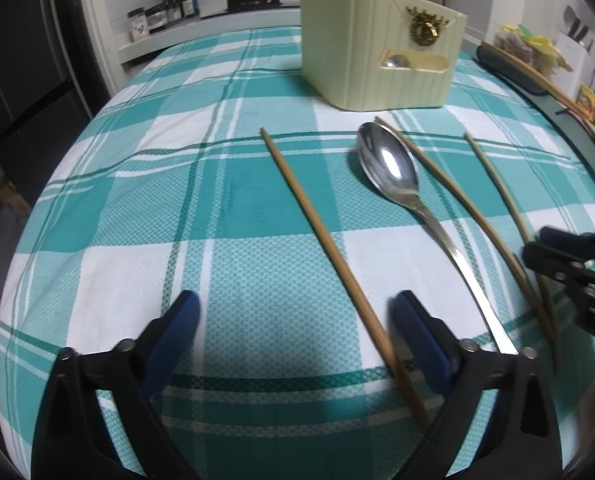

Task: Organize utensils

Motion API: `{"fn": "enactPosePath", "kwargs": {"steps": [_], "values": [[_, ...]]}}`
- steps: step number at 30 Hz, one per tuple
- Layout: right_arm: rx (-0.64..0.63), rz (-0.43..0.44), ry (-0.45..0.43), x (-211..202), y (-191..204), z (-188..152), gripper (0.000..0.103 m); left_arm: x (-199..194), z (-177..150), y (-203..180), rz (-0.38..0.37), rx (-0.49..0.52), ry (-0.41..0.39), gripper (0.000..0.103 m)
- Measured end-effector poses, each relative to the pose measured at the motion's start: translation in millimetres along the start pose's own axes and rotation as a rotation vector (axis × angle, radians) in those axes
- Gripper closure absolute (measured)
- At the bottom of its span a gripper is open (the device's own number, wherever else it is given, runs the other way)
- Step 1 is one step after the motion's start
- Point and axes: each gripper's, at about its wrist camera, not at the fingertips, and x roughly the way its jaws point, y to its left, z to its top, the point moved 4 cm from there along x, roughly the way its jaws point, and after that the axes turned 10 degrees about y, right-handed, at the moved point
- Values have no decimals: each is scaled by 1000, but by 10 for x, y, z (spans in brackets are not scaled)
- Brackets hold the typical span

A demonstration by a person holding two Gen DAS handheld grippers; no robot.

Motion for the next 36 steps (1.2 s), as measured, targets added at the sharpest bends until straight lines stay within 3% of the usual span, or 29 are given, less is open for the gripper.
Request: {"fn": "enactPosePath", "kwargs": {"steps": [3,5,6,13,20,25,26,27,28,29,30,32,36], "values": [[-21,-41,10,45,-9,-10,88,-69,-36,-84,-23,50,-18,37],[3,-35,11,0,-89,-38,92,-106,-47,-144,-25,72,-25,79],[14,-43,13,-16,-139,-61,94,-112,-50,-171,-20,85,-24,91],[96,-109,7,-157,-629,-274,96,-165,-155,-29,-19,71,-25,96],[150,-164,7,-336,-1021,-589,96,-308,-447,375,-22,27,-2,96],[156,-141,17,-399,-1085,-665,94,-332,-492,552,-68,39,28,92],[155,-119,26,-392,-1091,-658,91,-327,-479,558,-88,48,37,83],[152,-99,29,-387,-1087,-650,82,-318,-464,554,-106,61,46,73],[147,-83,37,-388,-1082,-632,66,-306,-451,537,-123,81,58,45],[140,-79,46,-388,-1072,-615,58,-285,-437,509,-123,108,72,22],[129,-75,49,-393,-1058,-608,51,-254,-426,488,-99,132,82,16],[89,-70,79,-366,-1018,-580,51,-203,-403,453,-69,180,85,14],[-19,-101,120,-295,-919,-576,50,-126,-259,509,-95,200,133,16]]}}
